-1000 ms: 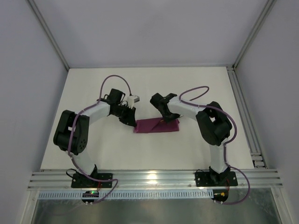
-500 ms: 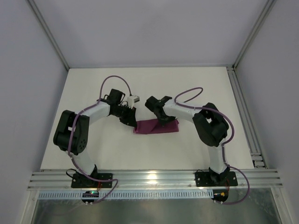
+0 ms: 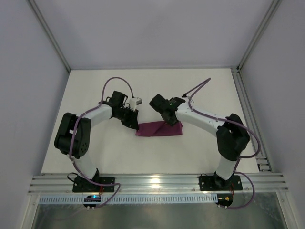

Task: Fold the napkin into a case and place the utensils inside
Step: Stuff the fork at the center of the board.

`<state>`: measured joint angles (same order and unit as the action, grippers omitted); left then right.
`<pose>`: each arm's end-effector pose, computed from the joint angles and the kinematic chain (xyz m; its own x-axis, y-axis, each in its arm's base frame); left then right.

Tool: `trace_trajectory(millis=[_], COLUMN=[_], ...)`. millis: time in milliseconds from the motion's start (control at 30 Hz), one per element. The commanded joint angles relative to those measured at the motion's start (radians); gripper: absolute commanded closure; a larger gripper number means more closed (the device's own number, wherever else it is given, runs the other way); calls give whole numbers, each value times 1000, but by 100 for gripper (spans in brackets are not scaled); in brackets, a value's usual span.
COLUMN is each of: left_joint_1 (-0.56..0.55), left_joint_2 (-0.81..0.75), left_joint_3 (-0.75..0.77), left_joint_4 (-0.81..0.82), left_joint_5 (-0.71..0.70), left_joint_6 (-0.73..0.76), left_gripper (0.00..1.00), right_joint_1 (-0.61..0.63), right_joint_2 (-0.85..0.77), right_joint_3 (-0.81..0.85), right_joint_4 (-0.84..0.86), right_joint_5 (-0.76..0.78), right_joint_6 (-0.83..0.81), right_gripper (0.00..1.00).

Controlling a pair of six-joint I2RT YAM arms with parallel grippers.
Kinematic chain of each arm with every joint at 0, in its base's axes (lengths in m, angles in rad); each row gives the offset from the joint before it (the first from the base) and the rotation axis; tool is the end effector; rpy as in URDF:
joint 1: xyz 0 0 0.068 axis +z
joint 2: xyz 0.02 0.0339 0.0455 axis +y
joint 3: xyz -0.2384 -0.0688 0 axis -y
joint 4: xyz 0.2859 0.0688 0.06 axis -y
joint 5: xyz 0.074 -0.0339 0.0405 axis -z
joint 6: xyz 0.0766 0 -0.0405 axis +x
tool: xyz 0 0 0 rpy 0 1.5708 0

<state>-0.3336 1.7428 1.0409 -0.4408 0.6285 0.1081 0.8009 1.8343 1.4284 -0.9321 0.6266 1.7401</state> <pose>0.3389 -0.1651 0.0859 -0.8011 0.3700 -0.4704 0.5853 0.6483 -0.4870 0.3106 0.2558 0.1535 -0.3663 0.7692 -0.5235 0.7497 0.5773 0.3235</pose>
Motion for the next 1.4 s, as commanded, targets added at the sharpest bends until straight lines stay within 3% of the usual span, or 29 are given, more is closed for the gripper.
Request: trace_trajectory(millis=[0,33,67,100,133,200,300,467,533,667,867,1033,1367], left_joint_1=[-2,-2,-2,-2,-2,-2,-4,-2,-2,-2,-2,-2,-2], left_joint_2=[-26,-25,-25,-22,-25,-28,-34,-26,-25,-29,-29,-25,-29], left_joint_3=[19,22,22,22,24,22,16,13,8,1,-4,-5,-8], left_joint_4=[14,14,13,11,5,2,4,7,7,8,7,5,7], left_joint_5=[-9,-7,-10,-15,-18,-23,-24,-33,-45,-46,-43,-38,-39], left_joint_6=[7,4,5,5,8,13,12,18,21,21,21,21,21], left_gripper=[80,80,80,80,80,80,80,80,80,80,80,80,80], right_joint_1=[7,4,-8,-28,-99,-187,-317,-428,-516,-574,-640,-667,-681], right_joint_2=[-154,-183,-240,-262,-277,-291,-277,-140,-51,-49,-18,17,66], right_joint_3=[-116,-150,-186,-213,-244,-240,-212,-93,-85,-138,-189,-209,-240], right_joint_4=[149,229,413,477,511,471,408,351,370,433,529,578,605], right_joint_5=[12,-28,-95,-327,-440,-557,-526,-609,-701,-783,-945,-1033,-1078], right_joint_6=[-463,-581,-729,-867,-1018,-1086,-1261,-1535,-1585,-1573,-1579,-1582,-1582], right_gripper=[37,36,33,32,34,41,49,49,49,49,58,59,65])
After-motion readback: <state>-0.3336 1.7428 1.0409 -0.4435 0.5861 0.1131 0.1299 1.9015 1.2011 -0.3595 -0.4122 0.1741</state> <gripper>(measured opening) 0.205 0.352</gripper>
